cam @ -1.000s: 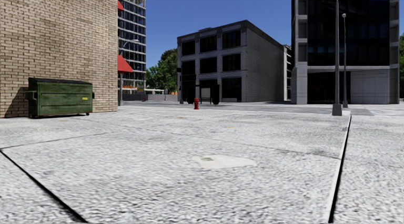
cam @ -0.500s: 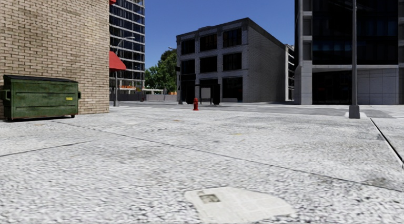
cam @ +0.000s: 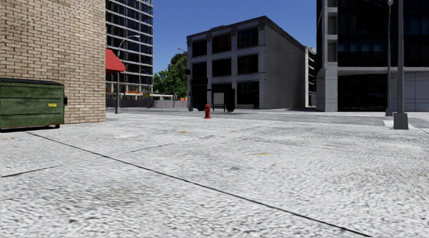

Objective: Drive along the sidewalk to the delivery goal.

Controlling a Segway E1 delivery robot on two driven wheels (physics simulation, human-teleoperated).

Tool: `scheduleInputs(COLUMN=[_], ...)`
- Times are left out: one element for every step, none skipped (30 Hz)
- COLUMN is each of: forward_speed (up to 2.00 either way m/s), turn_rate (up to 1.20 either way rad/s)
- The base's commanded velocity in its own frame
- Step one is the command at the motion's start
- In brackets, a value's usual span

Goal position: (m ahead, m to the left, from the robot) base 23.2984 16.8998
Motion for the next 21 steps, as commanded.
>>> scheduleInputs(forward_speed=[2.00,2.00,2.00,2.00,2.00,2.00,2.00,2.00,2.00,2.00,2.00,2.00,2.00,2.00,2.00,2.00,2.00,2.00,2.00,2.00,2.00], turn_rate=[0.00,0.00,0.00,0.00,0.00,0.00,0.00,0.00,0.00,0.00,0.00,0.00,0.00,0.00,0.00,0.00,0.00,0.00,0.00,0.00,0.00])
